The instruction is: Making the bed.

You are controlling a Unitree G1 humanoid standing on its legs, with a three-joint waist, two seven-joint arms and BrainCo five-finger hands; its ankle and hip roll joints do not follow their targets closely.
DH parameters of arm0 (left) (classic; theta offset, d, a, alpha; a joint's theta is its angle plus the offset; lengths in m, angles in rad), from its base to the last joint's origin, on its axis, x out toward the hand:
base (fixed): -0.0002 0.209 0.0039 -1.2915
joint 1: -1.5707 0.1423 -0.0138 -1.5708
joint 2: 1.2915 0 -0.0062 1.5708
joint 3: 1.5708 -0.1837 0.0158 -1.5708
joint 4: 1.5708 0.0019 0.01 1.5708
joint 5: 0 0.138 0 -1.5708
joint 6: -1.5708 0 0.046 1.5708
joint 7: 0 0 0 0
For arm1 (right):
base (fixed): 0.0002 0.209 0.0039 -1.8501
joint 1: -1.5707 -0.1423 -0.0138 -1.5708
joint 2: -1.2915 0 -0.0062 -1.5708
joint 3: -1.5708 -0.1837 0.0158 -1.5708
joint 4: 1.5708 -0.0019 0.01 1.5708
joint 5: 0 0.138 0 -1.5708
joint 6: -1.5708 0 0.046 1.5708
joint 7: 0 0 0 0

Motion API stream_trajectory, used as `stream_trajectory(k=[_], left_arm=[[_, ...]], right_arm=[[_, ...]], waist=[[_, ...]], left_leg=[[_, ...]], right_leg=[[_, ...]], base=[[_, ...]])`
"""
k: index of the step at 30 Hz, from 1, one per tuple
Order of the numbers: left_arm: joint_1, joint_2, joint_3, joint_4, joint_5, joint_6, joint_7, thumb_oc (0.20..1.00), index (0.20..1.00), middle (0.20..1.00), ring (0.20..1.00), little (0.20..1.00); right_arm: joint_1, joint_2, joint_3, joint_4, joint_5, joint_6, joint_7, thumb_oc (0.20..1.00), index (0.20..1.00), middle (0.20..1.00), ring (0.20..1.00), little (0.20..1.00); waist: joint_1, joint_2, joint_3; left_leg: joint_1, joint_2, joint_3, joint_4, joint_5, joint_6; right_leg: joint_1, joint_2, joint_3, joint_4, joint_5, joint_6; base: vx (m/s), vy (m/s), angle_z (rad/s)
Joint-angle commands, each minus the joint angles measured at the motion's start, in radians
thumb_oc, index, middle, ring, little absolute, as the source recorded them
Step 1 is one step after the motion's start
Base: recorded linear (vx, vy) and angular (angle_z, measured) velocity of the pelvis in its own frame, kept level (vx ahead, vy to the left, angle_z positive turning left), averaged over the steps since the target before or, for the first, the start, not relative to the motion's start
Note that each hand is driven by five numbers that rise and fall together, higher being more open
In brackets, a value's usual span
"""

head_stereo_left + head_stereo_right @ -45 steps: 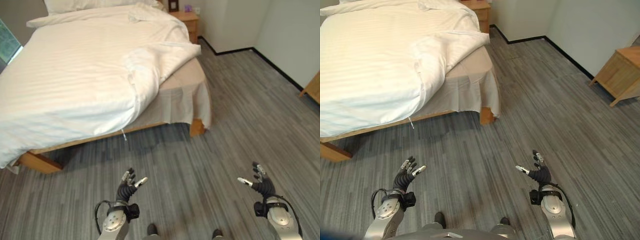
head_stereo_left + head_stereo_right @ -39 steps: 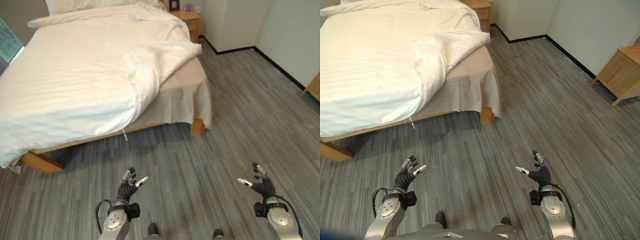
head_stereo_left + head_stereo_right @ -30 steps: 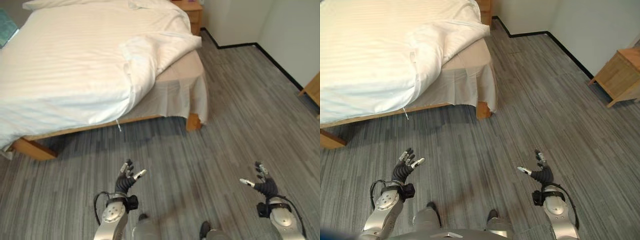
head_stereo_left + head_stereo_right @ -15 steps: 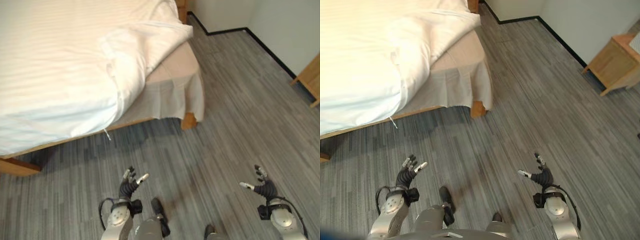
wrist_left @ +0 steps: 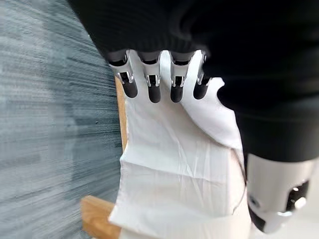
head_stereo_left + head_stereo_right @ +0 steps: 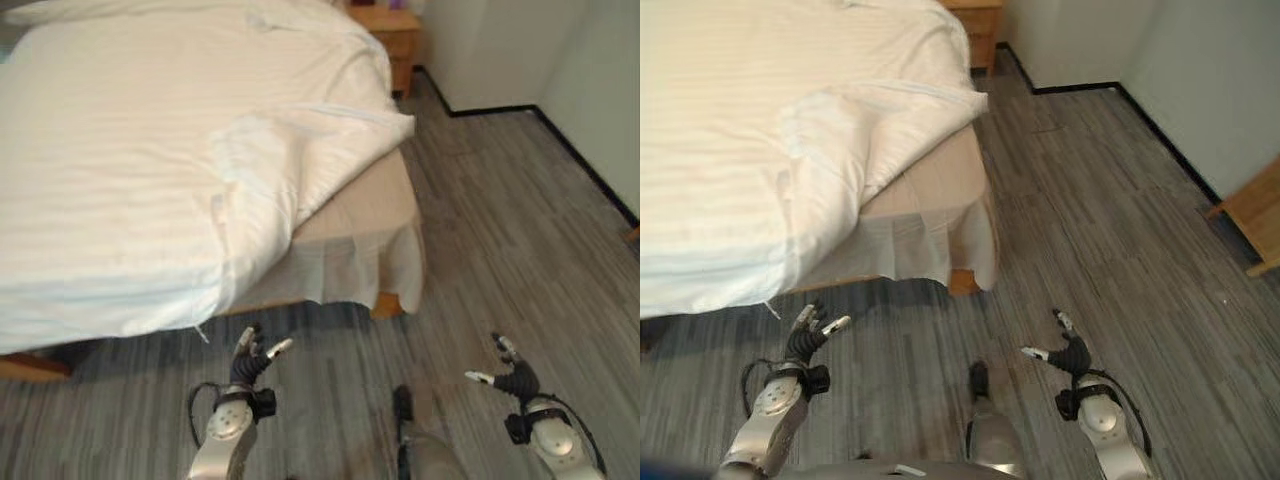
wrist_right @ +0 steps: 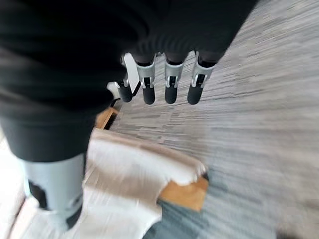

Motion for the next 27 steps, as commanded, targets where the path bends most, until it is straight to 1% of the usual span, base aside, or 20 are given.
stream_trajectory(k=[1, 2, 3, 5, 6, 8, 9, 11, 12, 13, 15, 17, 18, 19, 20, 21, 22, 23, 25, 27], left_arm=[[-0.023, 0.041, 0.028, -0.088, 0.000, -0.070, 0.009, 1.000, 1.000, 1.000, 1.000, 1.000], [-0.024, 0.020, 0.027, -0.090, -0.019, -0.070, 0.018, 1.000, 1.000, 1.000, 1.000, 1.000], [-0.033, 0.011, 0.027, -0.099, -0.042, -0.073, 0.029, 1.000, 1.000, 1.000, 1.000, 1.000], [-0.038, 0.010, 0.032, -0.108, -0.071, -0.082, 0.042, 1.000, 1.000, 1.000, 1.000, 1.000], [-0.034, 0.004, 0.045, -0.119, -0.082, -0.093, 0.067, 1.000, 1.000, 1.000, 1.000, 1.000], [-0.033, 0.004, 0.045, -0.121, -0.083, -0.093, 0.068, 1.000, 1.000, 1.000, 1.000, 1.000], [-0.025, -0.003, 0.086, -0.148, -0.092, -0.114, 0.115, 1.000, 1.000, 1.000, 1.000, 1.000], [-0.022, -0.009, 0.105, -0.155, -0.093, -0.118, 0.131, 1.000, 1.000, 1.000, 1.000, 1.000], [-0.018, -0.013, 0.119, -0.157, -0.084, -0.119, 0.139, 1.000, 1.000, 1.000, 1.000, 1.000], [-0.018, -0.020, 0.149, -0.157, -0.068, -0.124, 0.165, 1.000, 1.000, 1.000, 1.000, 1.000], [-0.021, -0.016, 0.164, -0.180, -0.059, -0.129, 0.192, 1.000, 1.000, 1.000, 1.000, 1.000], [-0.005, -0.013, 0.199, -0.210, -0.045, -0.137, 0.216, 1.000, 1.000, 1.000, 1.000, 1.000], [-0.010, -0.005, 0.206, -0.221, -0.037, -0.131, 0.220, 1.000, 1.000, 1.000, 1.000, 1.000], [-0.017, 0.004, 0.215, -0.232, -0.029, -0.127, 0.235, 1.000, 1.000, 1.000, 1.000, 1.000], [-0.031, 0.018, 0.227, -0.243, -0.020, -0.133, 0.254, 1.000, 1.000, 1.000, 1.000, 1.000], [-0.033, 0.019, 0.228, -0.243, -0.019, -0.133, 0.255, 1.000, 1.000, 1.000, 1.000, 1.000], [-0.061, 0.044, 0.243, -0.264, 0.004, -0.133, 0.278, 1.000, 1.000, 1.000, 1.000, 1.000], [-0.083, 0.066, 0.258, -0.269, 0.031, -0.133, 0.298, 1.000, 1.000, 1.000, 1.000, 1.000], [-0.102, 0.081, 0.266, -0.276, 0.047, -0.138, 0.312, 1.000, 1.000, 1.000, 1.000, 1.000], [-0.181, 0.142, 0.291, -0.322, 0.076, -0.156, 0.324, 1.000, 1.000, 1.000, 1.000, 1.000]], right_arm=[[0.013, 0.001, -0.026, -0.116, -0.053, -0.060, -0.016, 1.000, 1.000, 1.000, 1.000, 1.000], [0.007, -0.022, -0.038, -0.148, -0.066, -0.060, -0.030, 1.000, 1.000, 1.000, 1.000, 1.000], [0.004, -0.028, -0.048, -0.172, -0.059, -0.068, -0.044, 1.000, 1.000, 1.000, 1.000, 1.000], [-0.004, -0.043, -0.054, -0.196, -0.081, -0.068, -0.075, 1.000, 1.000, 1.000, 1.000, 1.000], [-0.022, -0.040, -0.044, -0.193, -0.118, -0.054, -0.095, 1.000, 1.000, 1.000, 1.000, 1.000], [-0.024, -0.040, -0.041, -0.191, -0.121, -0.053, -0.097, 1.000, 1.000, 1.000, 1.000, 1.000], [-0.046, -0.043, -0.033, -0.218, -0.162, -0.041, -0.104, 1.000, 1.000, 1.000, 1.000, 1.000], [-0.057, -0.042, -0.026, -0.213, -0.167, -0.038, -0.103, 1.000, 1.000, 1.000, 1.000, 1.000], [-0.060, -0.040, -0.022, -0.209, -0.172, -0.039, -0.105, 1.000, 1.000, 1.000, 1.000, 1.000], [-0.054, -0.040, -0.021, -0.209, -0.175, -0.045, -0.100, 1.000, 1.000, 1.000, 1.000, 1.000], [-0.038, -0.042, -0.022, -0.206, -0.181, -0.046, -0.101, 1.000, 1.000, 1.000, 1.000, 1.000], [0.015, -0.017, -0.037, -0.213, -0.194, -0.048, -0.092, 1.000, 1.000, 1.000, 1.000, 1.000], [0.028, -0.004, -0.041, -0.213, -0.195, -0.049, -0.093, 1.000, 1.000, 1.000, 1.000, 1.000], [0.036, 0.010, -0.042, -0.218, -0.194, -0.052, -0.091, 1.000, 1.000, 1.000, 1.000, 1.000], [0.038, 0.015, -0.038, -0.212, -0.194, -0.055, -0.090, 1.000, 1.000, 1.000, 1.000, 1.000], [0.035, 0.016, -0.037, -0.210, -0.195, -0.055, -0.090, 1.000, 1.000, 1.000, 1.000, 1.000], [0.032, 0.021, -0.034, -0.202, -0.213, -0.052, -0.091, 1.000, 1.000, 1.000, 1.000, 1.000], [0.030, 0.027, -0.036, -0.200, -0.215, -0.052, -0.091, 1.000, 1.000, 1.000, 1.000, 1.000], [0.037, 0.031, -0.038, -0.198, -0.215, -0.054, -0.092, 1.000, 1.000, 1.000, 1.000, 1.000], [0.056, 0.032, -0.048, -0.203, -0.195, -0.060, -0.085, 1.000, 1.000, 1.000, 1.000, 1.000]], waist=[[-0.033, -0.035, 0.017], [-0.026, -0.031, 0.037], [-0.021, -0.039, 0.055], [-0.011, -0.049, 0.068], [-0.004, -0.040, 0.072], [-0.002, -0.042, 0.074], [0.015, -0.031, 0.057], [0.020, -0.035, 0.044], [0.020, -0.030, 0.034], [0.014, -0.013, 0.016], [0.009, -0.009, 0.010], [-0.010, -0.011, -0.021], [-0.013, -0.017, -0.024], [-0.016, -0.021, -0.018], [-0.021, -0.021, -0.005], [-0.018, -0.024, -0.006], [-0.038, -0.025, 0.027], [-0.043, -0.031, 0.034], [-0.047, -0.032, 0.037], [-0.067, -0.026, 0.031]], left_leg=[[0.011, -0.040, -0.035, 0.116, -0.017, -0.041], [-0.108, 0.008, -0.085, 0.401, 0.049, -0.048], [-0.180, 0.039, -0.091, 0.536, 0.121, -0.061], [-0.217, 0.099, -0.021, 0.631, 0.152, -0.081], [-0.231, 0.136, 0.072, 0.601, 0.152, -0.107], [-0.221, 0.132, 0.074, 0.596, 0.148, -0.111], [-0.252, 0.068, 0.105, 0.440, 0.113, -0.104], [-0.252, 0.031, 0.112, 0.346, 0.098, -0.085], [-0.244, 0.010, 0.133, 0.238, 0.109, -0.078], [-0.222, -0.007, 0.181, 0.069, 0.190, -0.083], [-0.221, 0.001, 0.200, 0.034, 0.215, -0.087], [-0.164, -0.032, 0.194, -0.015, 0.198, -0.061], [-0.146, -0.039, 0.199, -0.021, 0.178, -0.049], [-0.123, -0.051, 0.201, -0.023, 0.147, -0.027], [-0.099, -0.055, 0.202, -0.023, 0.118, -0.012], [-0.102, -0.060, 0.206, -0.023, 0.115, -0.007], [-0.066, -0.058, 0.221, -0.023, 0.088, 0.008], [-0.063, -0.059, 0.220, -0.023, 0.081, 0.011], [-0.055, -0.063, 0.216, -0.023, 0.076, 0.010], [-0.047, -0.061, 0.212, -0.023, 0.068, -0.011]], right_leg=[[0.050, -0.123, 0.014, -0.004, -0.021, 0.103], [0.124, -0.109, -0.006, -0.027, -0.043, 0.053], [0.171, -0.103, -0.038, -0.038, -0.058, 0.020], [0.234, -0.092, -0.065, -0.040, -0.108, -0.014], [0.276, -0.082, -0.088, -0.040, -0.138, -0.018], [0.282, -0.084, -0.085, -0.040, -0.145, -0.016], [0.305, -0.084, -0.093, -0.040, -0.158, 0.002], [0.313, -0.093, -0.097, -0.040, -0.161, 0.016], [0.320, -0.092, -0.105, -0.040, -0.169, 0.030], [0.340, -0.086, -0.127, -0.040, -0.187, 0.041], [0.360, -0.086, -0.142, -0.040, -0.204, 0.041], [0.402, -0.089, -0.179, -0.016, -0.208, 0.049], [0.392, -0.096, -0.185, 0.048, -0.207, 0.054], [0.330, -0.115, -0.185, 0.184, -0.209, 0.074], [0.257, -0.132, -0.189, 0.297, -0.174, 0.101], [0.242, -0.139, -0.183, 0.318, -0.181, 0.105], [0.130, -0.177, -0.178, 0.493, -0.117, 0.160], [0.083, -0.196, -0.171, 0.552, -0.120, 0.162], [0.065, -0.208, -0.180, 0.546, -0.119, 0.155], [0.067, -0.228, -0.195, 0.379, -0.141, 0.121]], base=[[0.21, -0.399, 0.53], [0.15, -0.469, 0.40], [0.26, -0.571, 0.33], [0.24, -0.392, 0.40], [0.21, -0.252, 0.31], [0.19, -0.048, 0.12], [0.20, 0.023, 0.05], [0.24, 0.064, -0.12], [0.39, 0.157, -0.03], [0.41, 0.185, 0.16], [0.28, 0.094, 0.28], [0.38, 0.130, 0.21], [0.38, 0.201, 0.16], [0.16, 0.144, 0.20], [0.08, 0.123, 0.30], [0.08, 0.118, 0.21], [0.09, 0.090, 0.16], [0.16, 0.072, 0.12], [0.16, -0.023, 0.25], [0.25, -0.097, 0.26]])
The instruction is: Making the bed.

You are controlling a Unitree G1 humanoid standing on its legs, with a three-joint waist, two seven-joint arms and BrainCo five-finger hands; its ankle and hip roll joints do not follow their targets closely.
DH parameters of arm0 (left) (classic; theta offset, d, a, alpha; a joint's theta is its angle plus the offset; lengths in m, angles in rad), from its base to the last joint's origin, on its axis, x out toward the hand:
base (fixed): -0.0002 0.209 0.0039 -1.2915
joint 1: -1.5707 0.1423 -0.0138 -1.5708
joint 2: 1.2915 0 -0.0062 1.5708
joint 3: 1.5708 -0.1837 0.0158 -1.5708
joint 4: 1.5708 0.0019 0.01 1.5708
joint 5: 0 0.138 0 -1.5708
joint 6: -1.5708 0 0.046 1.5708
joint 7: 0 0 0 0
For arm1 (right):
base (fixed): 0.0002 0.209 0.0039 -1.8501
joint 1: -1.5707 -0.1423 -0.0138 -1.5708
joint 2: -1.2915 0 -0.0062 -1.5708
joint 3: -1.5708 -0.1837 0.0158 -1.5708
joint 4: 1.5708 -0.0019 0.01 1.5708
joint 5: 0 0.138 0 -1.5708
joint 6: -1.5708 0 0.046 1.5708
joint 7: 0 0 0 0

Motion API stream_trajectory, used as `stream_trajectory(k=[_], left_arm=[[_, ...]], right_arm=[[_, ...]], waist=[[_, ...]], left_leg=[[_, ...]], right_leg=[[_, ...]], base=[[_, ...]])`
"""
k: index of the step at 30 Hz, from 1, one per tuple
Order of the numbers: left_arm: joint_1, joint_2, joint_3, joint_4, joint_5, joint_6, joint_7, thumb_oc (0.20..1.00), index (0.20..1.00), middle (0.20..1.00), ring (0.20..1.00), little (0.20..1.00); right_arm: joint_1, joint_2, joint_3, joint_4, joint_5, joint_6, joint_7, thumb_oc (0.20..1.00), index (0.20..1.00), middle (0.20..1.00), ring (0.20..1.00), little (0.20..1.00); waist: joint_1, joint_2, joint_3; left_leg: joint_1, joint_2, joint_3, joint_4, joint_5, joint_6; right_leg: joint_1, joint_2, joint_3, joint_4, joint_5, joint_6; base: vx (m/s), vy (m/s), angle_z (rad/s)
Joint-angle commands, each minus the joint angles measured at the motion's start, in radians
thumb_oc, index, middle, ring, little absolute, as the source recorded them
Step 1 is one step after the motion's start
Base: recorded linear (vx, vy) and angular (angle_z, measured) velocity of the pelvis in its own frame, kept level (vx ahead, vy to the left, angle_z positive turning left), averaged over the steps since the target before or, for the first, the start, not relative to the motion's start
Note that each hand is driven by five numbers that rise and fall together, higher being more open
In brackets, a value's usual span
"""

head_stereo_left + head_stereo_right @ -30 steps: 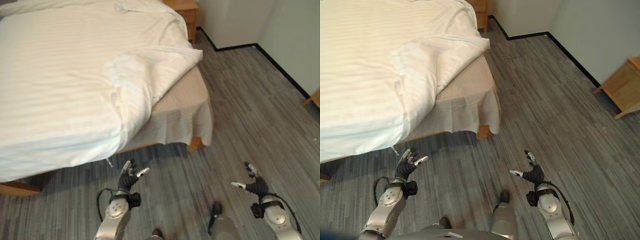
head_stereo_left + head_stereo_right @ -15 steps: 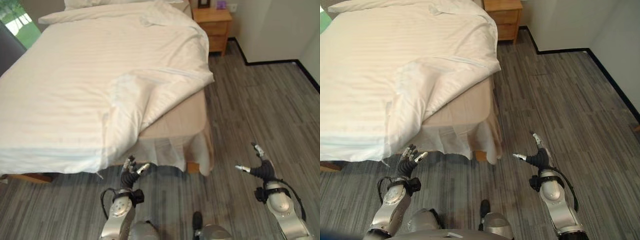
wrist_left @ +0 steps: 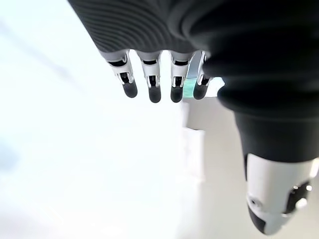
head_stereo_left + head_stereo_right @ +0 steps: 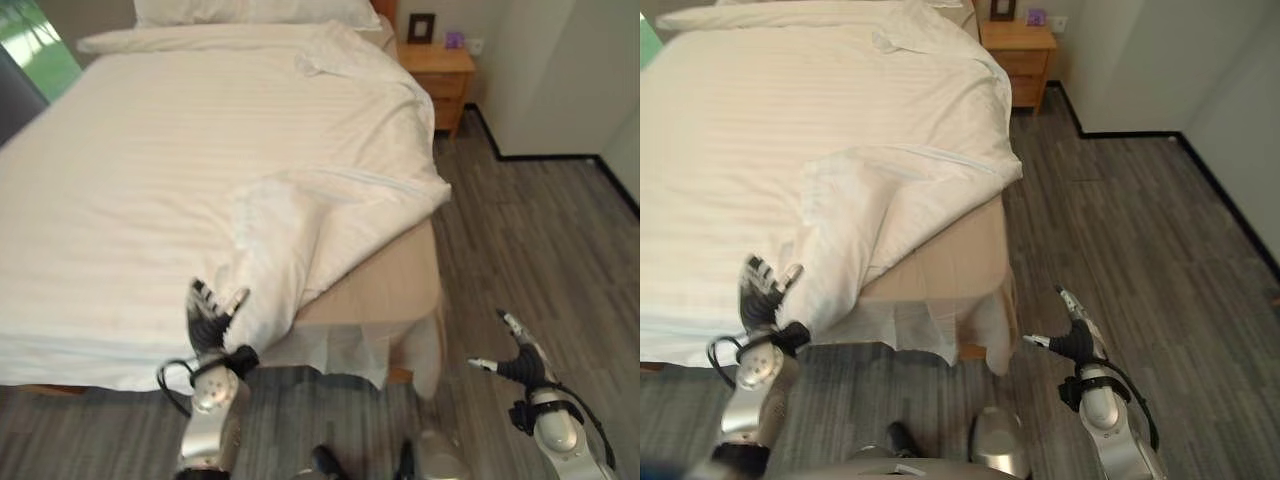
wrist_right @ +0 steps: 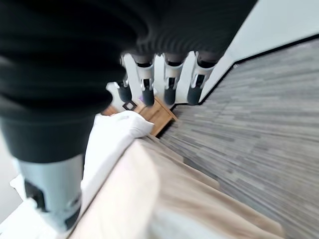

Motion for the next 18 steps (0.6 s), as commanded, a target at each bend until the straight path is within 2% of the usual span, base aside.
stream_trajectory(k=[1, 2, 3, 4, 5, 7, 8, 10, 12, 13, 14, 15, 16, 18], left_arm=[[-0.107, 0.086, 0.078, -0.070, 0.107, -0.087, 0.043, 1.000, 1.000, 1.000, 1.000, 1.000], [-0.108, 0.086, 0.077, -0.070, 0.107, -0.087, 0.043, 1.000, 1.000, 1.000, 1.000, 1.000], [-0.216, 0.120, 0.056, -0.050, 0.200, -0.053, 0.101, 1.000, 1.000, 1.000, 1.000, 1.000], [-0.220, 0.120, 0.055, -0.047, 0.201, -0.053, 0.103, 1.000, 1.000, 1.000, 1.000, 1.000], [-0.265, 0.142, 0.030, 0.002, 0.262, -0.007, 0.125, 1.000, 1.000, 1.000, 1.000, 1.000], [-0.350, 0.184, -0.026, 0.094, 0.361, 0.043, 0.153, 1.000, 1.000, 1.000, 1.000, 1.000], [-0.352, 0.184, -0.027, 0.096, 0.361, 0.042, 0.153, 1.000, 1.000, 1.000, 1.000, 1.000], [-0.480, 0.260, -0.104, 0.234, 0.537, 0.127, 0.173, 1.000, 1.000, 1.000, 1.000, 1.000], [-0.549, 0.302, -0.149, 0.323, 0.628, 0.186, 0.164, 1.000, 1.000, 1.000, 1.000, 1.000], [-0.609, 0.349, -0.187, 0.419, 0.711, 0.236, 0.166, 1.000, 1.000, 1.000, 1.000, 1.000], [-0.617, 0.349, -0.192, 0.427, 0.712, 0.235, 0.168, 1.000, 1.000, 1.000, 1.000, 1.000], [-0.692, 0.401, -0.252, 0.589, 0.786, 0.291, 0.176, 1.000, 1.000, 1.000, 1.000, 1.000], [-0.732, 0.442, -0.296, 0.672, 0.842, 0.327, 0.166, 1.000, 1.000, 1.000, 1.000, 1.000], [-0.813, 0.502, -0.373, 0.813, 0.895, 0.362, 0.156, 1.000, 1.000, 1.000, 1.000, 1.000]], right_arm=[[-0.046, 0.019, -0.043, -0.014, 0.005, -0.048, -0.003, 1.000, 1.000, 1.000, 1.000, 1.000], [-0.046, 0.019, -0.043, -0.014, 0.005, -0.048, -0.003, 1.000, 1.000, 1.000, 1.000, 1.000], [0.012, 0.034, -0.011, 0.023, 0.018, -0.057, 0.006, 1.000, 1.000, 1.000, 1.000, 1.000], [0.011, 0.035, -0.011, 0.024, 0.018, -0.057, 0.005, 1.000, 1.000, 1.000, 1.000, 1.000], [0.032, 0.029, 0.005, 0.029, 0.011, -0.059, 0.009, 1.000, 1.000, 1.000, 1.000, 1.000], [0.053, 0.025, 0.012, 0.026, 0.017, -0.068, 0.001, 1.000, 1.000, 1.000, 1.000, 1.000], [0.053, 0.026, 0.011, 0.026, 0.016, -0.068, 0.001, 1.000, 1.000, 1.000, 1.000, 1.000], [0.081, -0.009, 0.029, 0.033, 0.022, -0.075, 0.004, 1.000, 1.000, 1.000, 1.000, 1.000], [0.108, -0.038, 0.020, 0.032, 0.031, -0.080, 0.014, 1.000, 1.000, 1.000, 1.000, 1.000], [0.122, -0.062, 0.011, 0.031, 0.036, -0.083, 0.015, 1.000, 1.000, 1.000, 1.000, 1.000], [0.122, -0.061, 0.010, 0.031, 0.037, -0.083, 0.016, 1.000, 1.000, 1.000, 1.000, 1.000], [0.132, -0.094, 0.011, 0.040, 0.028, -0.094, 0.013, 1.000, 1.000, 1.000, 1.000, 1.000], [0.146, -0.112, 0.001, 0.030, 0.026, -0.105, 0.009, 1.000, 1.000, 1.000, 1.000, 1.000], [0.170, -0.135, -0.008, 0.033, 0.042, -0.122, 0.013, 1.000, 1.000, 1.000, 1.000, 1.000]], waist=[[0.001, 0.024, 0.004], [0.000, 0.024, 0.005], [-0.045, 0.012, -0.024], [-0.045, 0.011, -0.023], [-0.071, 0.013, -0.028], [-0.093, 0.016, -0.029], [-0.092, 0.015, -0.029], [-0.129, 0.023, -0.038], [-0.152, 0.045, -0.039], [-0.173, 0.068, -0.035], [-0.172, 0.069, -0.035], [-0.197, 0.091, -0.032], [-0.212, 0.101, -0.028], [-0.227, 0.119, -0.019]], left_leg=[[0.042, 0.109, 0.001, 0.004, 0.025, -0.110], [0.042, 0.110, 0.000, 0.004, 0.025, -0.111], [0.059, 0.105, -0.018, 0.004, 0.004, -0.132], [0.059, 0.105, -0.018, 0.004, 0.004, -0.133], [0.068, 0.107, -0.021, 0.004, -0.002, -0.141], [0.085, 0.106, -0.018, 0.004, -0.009, -0.150], [0.085, 0.106, -0.018, 0.004, -0.009, -0.150], [0.092, 0.102, -0.006, 0.004, -0.004, -0.163], [0.080, 0.111, -0.005, 0.004, 0.010, -0.174], [0.059, 0.122, 0.002, 0.004, 0.027, -0.185], [0.057, 0.123, 0.002, 0.004, 0.027, -0.186], [0.040, 0.131, 0.015, 0.004, 0.038, -0.196], [0.028, 0.137, 0.025, 0.004, 0.047, -0.202], [-0.002, 0.149, 0.032, 0.004, 0.065, -0.214]], right_leg=[[0.164, 0.017, 0.013, -0.380, 0.192, 0.041], [0.167, 0.018, 0.012, -0.383, 0.194, 0.041], [0.184, 0.060, 0.090, -0.634, 0.242, 0.049], [0.189, 0.061, 0.089, -0.643, 0.247, 0.049], [0.182, 0.066, 0.128, -0.680, 0.265, 0.059], [0.172, 0.062, 0.138, -0.689, 0.296, 0.070], [0.172, 0.062, 0.138, -0.689, 0.296, 0.071], [0.182, 0.063, 0.135, -0.719, 0.317, 0.075], [0.182, 0.073, 0.129, -0.722, 0.312, 0.076], [0.171, 0.082, 0.130, -0.722, 0.307, 0.075], [0.169, 0.083, 0.130, -0.722, 0.306, 0.075], [0.152, 0.092, 0.138, -0.722, 0.303, 0.078], [0.141, 0.098, 0.143, -0.722, 0.306, 0.079], [0.105, 0.106, 0.151, -0.722, 0.314, 0.078]], base=[[0.14, -0.064, 0.23], [0.31, -0.155, 0.35], [0.25, -0.118, 0.33], [0.33, -0.153, 0.40], [0.13, -0.063, 0.47], [0.13, -0.083, 0.38], [0.11, -0.092, -0.08], [0.15, -0.148, -0.13], [0.10, -0.141, -0.07], [0.04, -0.102, -0.24], [0.04, -0.119, -0.24], [0.06, -0.104, -0.21], [0.07, -0.141, -0.09], [0.03, -0.131, -0.31]])
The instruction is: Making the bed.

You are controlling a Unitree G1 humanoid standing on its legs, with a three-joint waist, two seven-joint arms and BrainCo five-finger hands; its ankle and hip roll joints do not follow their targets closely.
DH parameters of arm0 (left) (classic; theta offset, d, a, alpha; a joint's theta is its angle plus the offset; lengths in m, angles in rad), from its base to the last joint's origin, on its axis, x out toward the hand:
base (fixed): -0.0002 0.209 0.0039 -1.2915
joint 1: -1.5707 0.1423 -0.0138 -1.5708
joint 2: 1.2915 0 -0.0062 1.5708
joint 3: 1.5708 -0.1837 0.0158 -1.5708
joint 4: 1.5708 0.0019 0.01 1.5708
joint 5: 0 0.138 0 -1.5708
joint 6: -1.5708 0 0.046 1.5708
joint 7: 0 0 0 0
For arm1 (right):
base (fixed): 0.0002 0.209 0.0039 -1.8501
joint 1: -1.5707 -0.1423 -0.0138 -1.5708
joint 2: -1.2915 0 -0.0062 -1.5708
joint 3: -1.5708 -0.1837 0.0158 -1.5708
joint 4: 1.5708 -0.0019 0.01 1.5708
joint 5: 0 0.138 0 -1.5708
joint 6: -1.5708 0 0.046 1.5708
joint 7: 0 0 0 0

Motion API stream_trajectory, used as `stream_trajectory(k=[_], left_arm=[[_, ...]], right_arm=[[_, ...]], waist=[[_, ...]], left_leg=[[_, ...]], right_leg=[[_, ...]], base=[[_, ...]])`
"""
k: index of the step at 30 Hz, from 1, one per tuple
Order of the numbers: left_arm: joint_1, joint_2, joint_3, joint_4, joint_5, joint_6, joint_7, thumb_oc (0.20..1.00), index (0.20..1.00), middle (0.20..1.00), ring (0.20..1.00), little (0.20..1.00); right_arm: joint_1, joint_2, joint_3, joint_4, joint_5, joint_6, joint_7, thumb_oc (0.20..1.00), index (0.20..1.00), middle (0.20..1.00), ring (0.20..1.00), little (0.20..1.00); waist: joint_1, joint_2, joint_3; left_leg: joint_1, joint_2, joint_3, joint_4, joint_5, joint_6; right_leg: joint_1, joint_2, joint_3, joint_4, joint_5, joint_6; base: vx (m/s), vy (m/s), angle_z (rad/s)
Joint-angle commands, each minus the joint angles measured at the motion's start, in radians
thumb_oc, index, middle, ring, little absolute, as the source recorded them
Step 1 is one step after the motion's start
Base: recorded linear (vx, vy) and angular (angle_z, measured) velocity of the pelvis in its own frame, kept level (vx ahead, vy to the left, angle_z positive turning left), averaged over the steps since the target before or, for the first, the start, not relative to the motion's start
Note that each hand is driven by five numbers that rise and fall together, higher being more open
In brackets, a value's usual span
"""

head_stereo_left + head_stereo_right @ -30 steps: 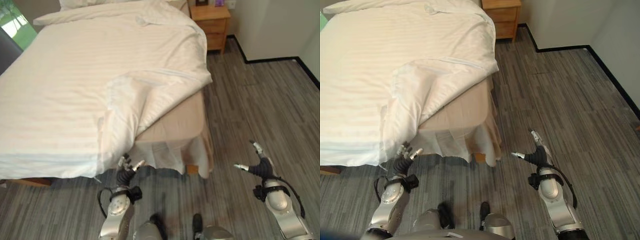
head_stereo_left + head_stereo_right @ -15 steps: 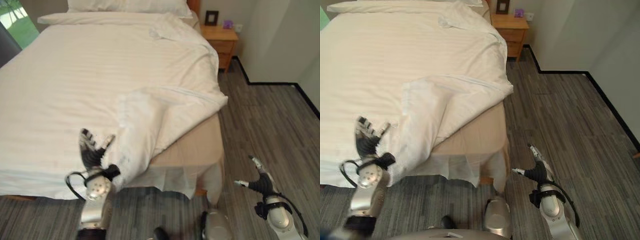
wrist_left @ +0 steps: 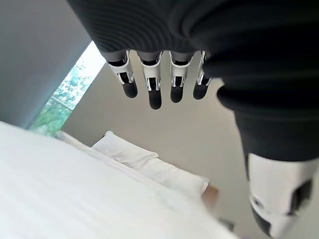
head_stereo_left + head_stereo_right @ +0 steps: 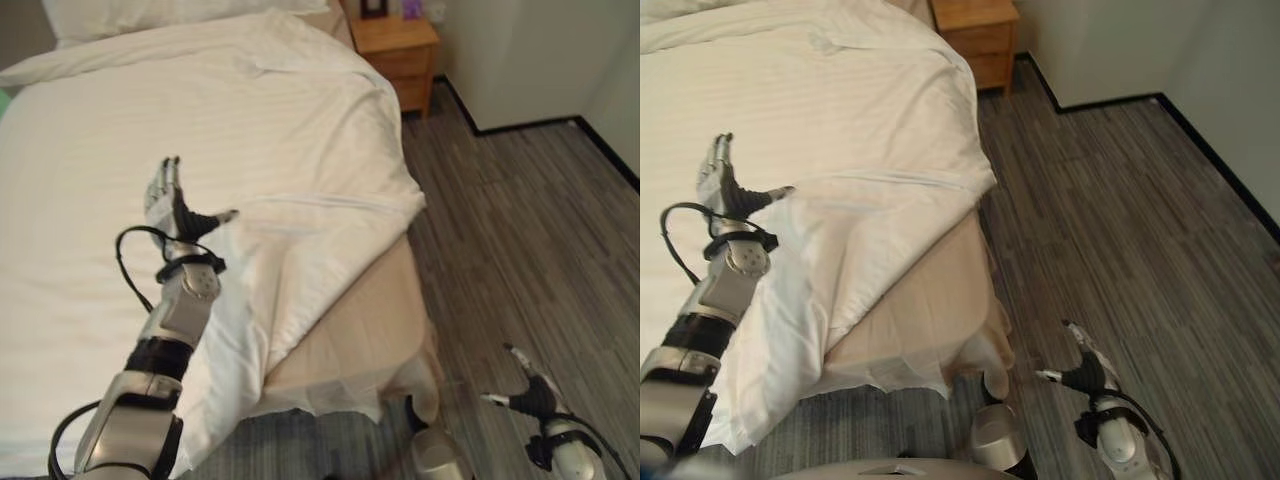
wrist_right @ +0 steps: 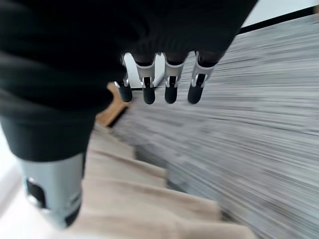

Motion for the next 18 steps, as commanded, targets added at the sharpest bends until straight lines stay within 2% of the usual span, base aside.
stream_trajectory(k=[1, 4, 5, 6, 11, 12, 15, 16, 17, 18], left_arm=[[-0.132, 0.104, 0.048, 0.073, 0.131, 0.090, 0.017, 1.000, 1.000, 1.000, 1.000, 1.000], [-0.214, 0.190, -0.079, 0.238, 0.238, 0.124, -0.009, 1.000, 1.000, 1.000, 1.000, 1.000], [-0.221, 0.190, -0.084, 0.241, 0.239, 0.122, -0.010, 1.000, 1.000, 1.000, 1.000, 1.000], [-0.246, 0.227, -0.137, 0.329, 0.283, 0.122, -0.055, 1.000, 1.000, 1.000, 1.000, 1.000], [-0.245, 0.260, -0.158, 0.410, 0.298, 0.099, -0.099, 1.000, 1.000, 1.000, 1.000, 1.000], [-0.227, 0.267, -0.162, 0.443, 0.306, 0.081, -0.150, 1.000, 1.000, 1.000, 1.000, 1.000], [-0.209, 0.243, -0.156, 0.467, 0.301, 0.067, -0.205, 1.000, 1.000, 1.000, 1.000, 1.000], [-0.200, 0.234, -0.145, 0.461, 0.296, 0.056, -0.238, 0.667, 0.667, 0.667, 0.667, 0.667], [-0.197, 0.226, -0.135, 0.456, 0.291, 0.053, -0.259, 0.511, 0.511, 0.511, 0.511, 0.511], [-0.206, 0.223, -0.128, 0.449, 0.275, 0.044, -0.287, 0.511, 0.511, 0.511, 0.511, 0.511]], right_arm=[[0.037, -0.014, -0.035, -0.083, 0.036, -0.073, -0.007, 1.000, 1.000, 1.000, 1.000, 1.000], [0.031, -0.041, -0.030, -0.071, 0.046, -0.088, -0.008, 1.000, 1.000, 1.000, 1.000, 1.000], [0.030, -0.038, -0.030, -0.071, 0.046, -0.088, -0.008, 1.000, 1.000, 1.000, 1.000, 1.000], [0.020, -0.059, -0.034, -0.080, 0.037, -0.103, -0.016, 1.000, 1.000, 1.000, 1.000, 1.000], [-0.022, -0.092, -0.011, -0.079, 0.026, -0.127, -0.029, 1.000, 1.000, 1.000, 1.000, 1.000], [-0.052, -0.104, 0.000, -0.074, 0.029, -0.123, -0.031, 1.000, 1.000, 1.000, 1.000, 1.000], [-0.083, -0.107, 0.016, -0.055, 0.023, -0.111, -0.032, 1.000, 1.000, 1.000, 1.000, 1.000], [-0.084, -0.110, 0.006, -0.060, 0.014, -0.103, -0.031, 1.000, 1.000, 1.000, 1.000, 1.000], [-0.083, -0.113, -0.002, -0.066, 0.006, -0.095, -0.027, 1.000, 1.000, 1.000, 1.000, 1.000], [-0.081, -0.119, -0.011, -0.069, -0.002, -0.085, -0.020, 1.000, 1.000, 1.000, 1.000, 1.000]], waist=[[-0.020, -0.014, -0.008], [-0.028, 0.008, 0.000], [-0.026, 0.007, -0.002], [-0.025, 0.017, 0.006], [-0.024, 0.028, 0.035], [-0.020, 0.032, 0.051], [-0.014, 0.039, 0.051], [-0.005, 0.044, 0.053], [0.002, 0.048, 0.053], [0.007, 0.053, 0.053]], left_leg=[[-0.022, 0.056, 0.022, 0.007, 0.094, -0.089], [-0.082, 0.078, 0.029, 0.007, 0.116, -0.104], [-0.086, 0.079, 0.029, 0.007, 0.117, -0.104], [-0.113, 0.090, 0.034, 0.007, 0.131, -0.111], [-0.199, 0.118, 0.036, 0.007, 0.157, -0.125], [-0.246, 0.131, 0.045, 0.007, 0.165, -0.131], [-0.276, 0.136, 0.049, 0.007, 0.167, -0.132], [-0.285, 0.136, 0.047, 0.007, 0.169, -0.132], [-0.287, 0.136, 0.041, 0.007, 0.168, -0.130], [-0.286, 0.132, 0.036, 0.007, 0.168, -0.129]], right_leg=[[-0.064, -0.059, -0.002, 0.019, -0.024, 0.073], [-0.134, -0.043, 0.008, 0.019, -0.016, 0.072], [-0.137, -0.042, 0.008, 0.019, -0.016, 0.071], [-0.169, -0.034, 0.011, 0.019, -0.011, 0.070], [-0.258, -0.018, 0.018, 0.019, -0.002, 0.066], [-0.307, -0.010, 0.023, 0.019, 0.004, 0.063], [-0.335, -0.007, 0.025, 0.019, 0.007, 0.061], [-0.338, -0.008, 0.023, 0.019, 0.004, 0.059], [-0.338, -0.008, 0.020, 0.019, 0.002, 0.058], [-0.333, -0.008, 0.018, 0.019, -0.002, 0.054]], base=[[0.00, -0.132, -0.43], [0.00, -0.116, -0.18], [0.03, -0.130, -0.09], [0.02, -0.091, -0.03], [-0.01, -0.143, -0.10], [-0.01, -0.113, -0.09], [-0.01, -0.089, -0.09], [0.02, -0.073, -0.03], [0.02, -0.064, -0.01], [0.03, -0.053, 0.03]])
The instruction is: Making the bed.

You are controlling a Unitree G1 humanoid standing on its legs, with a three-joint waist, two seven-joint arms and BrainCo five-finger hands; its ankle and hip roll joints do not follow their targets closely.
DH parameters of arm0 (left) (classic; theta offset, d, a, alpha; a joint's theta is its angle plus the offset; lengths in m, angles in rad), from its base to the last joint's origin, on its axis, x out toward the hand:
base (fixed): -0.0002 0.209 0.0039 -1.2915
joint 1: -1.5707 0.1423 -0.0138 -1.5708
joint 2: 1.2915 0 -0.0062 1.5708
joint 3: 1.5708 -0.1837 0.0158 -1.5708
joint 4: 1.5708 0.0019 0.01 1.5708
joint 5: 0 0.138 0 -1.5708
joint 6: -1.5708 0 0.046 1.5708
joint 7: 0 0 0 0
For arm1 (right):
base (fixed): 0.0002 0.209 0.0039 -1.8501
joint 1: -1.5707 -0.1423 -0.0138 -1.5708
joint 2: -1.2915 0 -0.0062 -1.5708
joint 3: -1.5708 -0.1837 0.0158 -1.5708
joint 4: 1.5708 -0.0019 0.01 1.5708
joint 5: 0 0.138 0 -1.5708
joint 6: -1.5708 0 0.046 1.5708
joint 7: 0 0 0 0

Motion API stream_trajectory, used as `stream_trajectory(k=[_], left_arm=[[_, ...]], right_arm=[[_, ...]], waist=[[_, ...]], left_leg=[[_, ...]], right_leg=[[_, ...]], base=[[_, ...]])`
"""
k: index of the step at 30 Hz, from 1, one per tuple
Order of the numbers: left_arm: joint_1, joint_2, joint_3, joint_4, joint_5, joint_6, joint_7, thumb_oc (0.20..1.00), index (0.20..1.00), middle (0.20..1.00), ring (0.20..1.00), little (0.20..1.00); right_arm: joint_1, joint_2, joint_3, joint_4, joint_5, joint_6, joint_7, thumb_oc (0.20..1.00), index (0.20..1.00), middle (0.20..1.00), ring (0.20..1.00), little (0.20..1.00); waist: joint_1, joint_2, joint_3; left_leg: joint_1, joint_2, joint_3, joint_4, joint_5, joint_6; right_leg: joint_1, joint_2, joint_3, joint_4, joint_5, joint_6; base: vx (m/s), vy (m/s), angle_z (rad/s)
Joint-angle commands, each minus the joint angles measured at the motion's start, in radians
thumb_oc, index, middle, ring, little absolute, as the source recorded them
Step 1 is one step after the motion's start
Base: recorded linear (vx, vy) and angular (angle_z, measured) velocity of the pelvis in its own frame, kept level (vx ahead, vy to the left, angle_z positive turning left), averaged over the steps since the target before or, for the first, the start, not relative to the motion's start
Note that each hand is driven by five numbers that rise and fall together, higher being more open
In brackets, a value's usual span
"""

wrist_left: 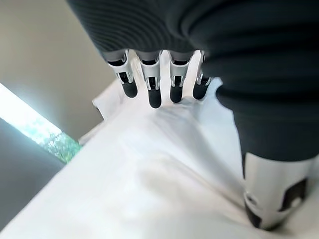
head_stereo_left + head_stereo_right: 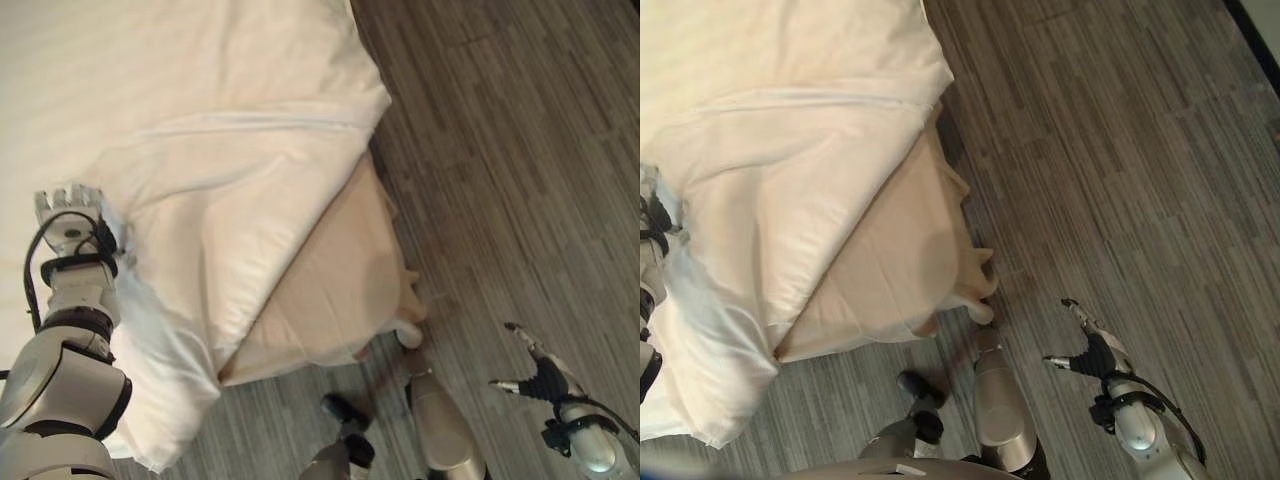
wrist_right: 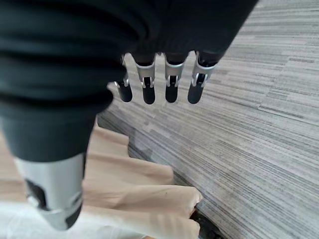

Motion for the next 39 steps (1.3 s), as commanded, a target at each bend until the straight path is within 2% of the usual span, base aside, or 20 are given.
stream_trajectory(k=[1, 4, 8, 9, 12, 13, 14, 17, 18, 19, 20, 21, 23, 26, 28, 32, 33, 34, 35, 39], left_arm=[[-0.070, 0.031, 0.088, 0.036, -0.033, -0.017, -0.090, 0.200, 0.200, 0.200, 0.200, 0.200], [-0.094, 0.039, 0.085, 0.006, -0.054, -0.029, -0.096, 0.200, 0.200, 0.200, 0.200, 0.200], [-0.147, 0.092, 0.084, -0.229, -0.097, -0.047, -0.084, 0.200, 0.200, 0.200, 0.200, 0.200], [-0.118, 0.054, 0.131, -0.450, -0.165, -0.081, -0.023, 0.200, 0.200, 0.200, 0.200, 0.200], [-0.089, 0.022, 0.162, -0.576, -0.196, -0.110, -0.003, 0.200, 0.200, 0.200, 0.200, 0.200], [-0.054, -0.040, 0.191, -0.669, -0.239, -0.132, 0.019, 0.200, 0.200, 0.200, 0.200, 0.200], [0.002, -0.163, 0.185, -0.797, -0.279, -0.183, 0.033, 0.200, 0.200, 0.200, 0.200, 0.200], [0.119, -0.343, 0.145, -0.846, -0.341, -0.246, 0.050, 0.200, 0.200, 0.200, 0.200, 0.200], [0.156, -0.393, 0.132, -0.998, -0.378, -0.277, 0.029, 0.200, 0.200, 0.200, 0.200, 0.200], [0.156, -0.393, 0.132, -0.998, -0.378, -0.277, 0.029, 0.200, 0.200, 0.200, 0.200, 0.200], [0.298, -0.470, 0.110, -1.086, -0.425, -0.316, -0.004, 0.200, 0.200, 0.200, 0.200, 0.200], [0.314, -0.509, 0.074, -1.083, -0.415, -0.303, -0.037, 0.200, 0.200, 0.200, 0.200, 0.200], [0.361, -0.573, 0.014, -1.065, -0.471, -0.331, -0.104, 0.200, 0.200, 0.200, 0.200, 0.200], [0.427, -0.594, -0.037, -1.060, -0.547, -0.345, -0.180, 0.200, 0.200, 0.200, 0.200, 0.200], [0.464, -0.594, -0.063, -1.059, -0.594, -0.349, -0.227, 0.200, 0.200, 0.200, 0.200, 0.200], [0.489, -0.617, -0.141, -1.018, -0.603, -0.335, -0.280, 0.200, 0.200, 0.200, 0.200, 0.200], [0.494, -0.624, -0.159, -0.999, -0.596, -0.330, -0.290, 0.467, 0.467, 0.467, 0.467, 0.467], [0.494, -0.630, -0.182, -0.988, -0.589, -0.327, -0.299, 0.812, 0.812, 0.812, 0.812, 0.812], [0.493, -0.638, -0.197, -0.976, -0.582, -0.327, -0.312, 1.000, 1.000, 1.000, 1.000, 1.000], [0.501, -0.656, -0.227, -0.963, -0.586, -0.322, -0.332, 1.000, 1.000, 1.000, 1.000, 1.000]], right_arm=[[0.042, -0.007, -0.048, -0.038, -0.019, 0.006, 0.006, 1.000, 1.000, 1.000, 1.000, 1.000], [0.055, -0.010, -0.060, -0.043, -0.013, 0.005, 0.018, 1.000, 1.000, 1.000, 1.000, 1.000], [0.073, 0.003, -0.052, -0.035, -0.003, 0.004, 0.044, 1.000, 1.000, 1.000, 1.000, 1.000], [0.031, 0.022, 0.029, 0.038, -0.018, 0.019, 0.062, 1.000, 1.000, 1.000, 1.000, 1.000], [0.003, 0.024, 0.063, 0.068, -0.029, 0.023, 0.065, 1.000, 1.000, 1.000, 1.000, 1.000], [-0.011, 0.020, 0.084, 0.086, -0.037, 0.024, 0.070, 1.000, 1.000, 1.000, 1.000, 1.000], [-0.026, 0.010, 0.099, 0.117, -0.038, 0.028, 0.067, 1.000, 1.000, 1.000, 1.000, 1.000], [-0.042, 0.026, 0.118, 0.187, -0.029, 0.041, 0.049, 1.000, 1.000, 1.000, 1.000, 1.000], [-0.034, 0.043, 0.110, 0.209, -0.029, 0.054, 0.031, 1.000, 1.000, 1.000, 1.000, 1.000], [-0.034, 0.043, 0.110, 0.209, -0.029, 0.054, 0.031, 1.000, 1.000, 1.000, 1.000, 1.000], [-0.035, 0.088, 0.112, 0.283, -0.031, 0.072, -0.001, 1.000, 1.000, 1.000, 1.000, 1.000], [-0.049, 0.104, 0.120, 0.319, -0.043, 0.087, -0.010, 1.000, 1.000, 1.000, 1.000, 1.000], [-0.030, 0.148, 0.103, 0.349, -0.044, 0.096, -0.030, 1.000, 1.000, 1.000, 1.000, 1.000], [-0.040, 0.209, 0.124, 0.425, -0.050, 0.120, -0.039, 1.000, 1.000, 1.000, 1.000, 1.000], [-0.058, 0.249, 0.144, 0.488, -0.055, 0.137, -0.046, 1.000, 1.000, 1.000, 1.000, 1.000], [-0.091, 0.306, 0.174, 0.640, -0.023, 0.161, -0.056, 1.000, 1.000, 1.000, 1.000, 1.000], [-0.102, 0.315, 0.183, 0.671, -0.010, 0.165, -0.060, 1.000, 1.000, 1.000, 1.000, 1.000], [-0.109, 0.323, 0.186, 0.691, -0.001, 0.170, -0.062, 1.000, 1.000, 1.000, 1.000, 1.000], [-0.114, 0.328, 0.193, 0.718, 0.005, 0.173, -0.063, 1.000, 1.000, 1.000, 1.000, 1.000], [-0.129, 0.341, 0.200, 0.763, 0.015, 0.181, -0.067, 1.000, 1.000, 1.000, 1.000, 1.000]], waist=[[0.016, -0.001, -0.043], [0.017, 0.004, -0.044], [0.031, 0.007, -0.059], [0.062, -0.009, -0.070], [0.070, -0.022, -0.060], [0.081, -0.036, -0.055], [0.092, -0.078, -0.051], [0.068, -0.121, -0.060], [0.063, -0.125, -0.073], [0.063, -0.125, -0.073], [0.061, -0.123, -0.099], [0.060, -0.131, -0.105], [0.035, -0.159, -0.110], [0.038, -0.192, -0.113], [0.051, -0.217, -0.107], [0.061, -0.241, -0.104], [0.068, -0.240, -0.105], [0.067, -0.240, -0.106], [0.072, -0.237, -0.108], [0.080, -0.234, -0.116]], left_leg=[[0.052, 0.116, -0.027, 0.007, 0.130, -0.114], [0.065, 0.115, -0.037, 0.007, 0.130, -0.114], [0.083, 0.114, -0.061, 0.007, 0.125, -0.113], [0.116, 0.099, -0.106, 0.007, 0.107, -0.100], [0.140, 0.080, -0.135, 0.007, 0.089, -0.090], [0.172, 0.053, -0.162, 0.012, 0.071, -0.078], [0.198, 0.021, -0.236, 0.180, -0.012, -0.066], [0.291, 0.011, -0.297, 0.345, -0.059, -0.053], [0.340, 0.035, -0.288, 0.348, -0.060, -0.053], [0.340, 0.035, -0.288, 0.348, -0.060, -0.053], [0.455, 0.006, -0.298, 0.217, -0.111, -0.039], [0.461, -0.016, -0.311, 0.184, -0.120, -0.028], [0.498, -0.022, -0.253, 0.110, -0.173, -0.003], [0.533, -0.068, -0.222, 0.007, -0.159, 0.025], [0.526, -0.066, -0.193, 0.007, -0.160, 0.022], [0.515, -0.049, -0.160, 0.007, -0.142, 0.035], [0.512, -0.049, -0.148, 0.007, -0.138, 0.041], [0.502, -0.047, -0.135, 0.007, -0.128, 0.048], [0.495, -0.044, -0.123, 0.007, -0.122, 0.053], [0.483, -0.042, -0.101, 0.007, -0.111, 0.061]], right_leg=[[0.049, -0.039, -0.038, 0.013, -0.083, 0.098], [0.066, -0.037, -0.045, 0.013, -0.089, 0.092], [0.100, -0.033, -0.057, 0.013, -0.104, 0.082], [0.146, -0.030, -0.065, 0.013, -0.120, 0.076], [0.171, -0.034, -0.066, 0.013, -0.124, 0.076], [0.195, -0.041, -0.070, 0.013, -0.126, 0.074], [0.232, -0.057, -0.080, 0.013, -0.116, 0.058], [0.286, -0.062, -0.108, 0.013, -0.084, 0.035], [0.299, -0.068, -0.122, 0.013, -0.078, 0.038], [0.299, -0.068, -0.122, 0.013, -0.078, 0.038], [0.302, -0.063, -0.127, 0.013, -0.066, 0.059], [0.303, -0.061, -0.123, 0.013, -0.050, 0.067], [0.301, -0.086, -0.118, 0.025, -0.013, 0.097], [0.281, -0.102, -0.121, 0.023, 0.048, 0.144], [0.274, -0.112, -0.125, 0.022, 0.069, 0.160], [0.305, -0.116, -0.119, 0.091, 0.027, 0.151], [0.318, -0.122, -0.126, 0.121, 0.011, 0.143], [0.333, -0.126, -0.128, 0.166, -0.008, 0.135], [0.347, -0.130, -0.126, 0.192, -0.029, 0.127], [0.377, -0.141, -0.104, 0.230, -0.054, 0.120]], base=[[0.03, -0.029, 0.06], [0.01, -0.023, 0.15], [0.01, -0.041, 0.20], [-0.01, -0.032, 0.35], [-0.02, -0.021, 0.10], [-0.11, -0.058, 0.07], [-0.21, -0.089, 0.10], [-0.17, 0.049, 0.21], [-0.09, 0.106, 0.01], [-0.14, 0.243, 0.03], [-0.17, 0.235, 0.06], [-0.28, 0.303, 0.04], [-0.32, 0.243, 0.06], [-0.34, 0.250, 0.08], [-0.31, 0.083, -0.38], [-0.29, 0.028, -0.25], [-0.32, 0.025, -0.15], [-0.31, 0.003, -0.29], [-0.22, 0.002, -0.38], [-0.16, -0.022, -0.51]])
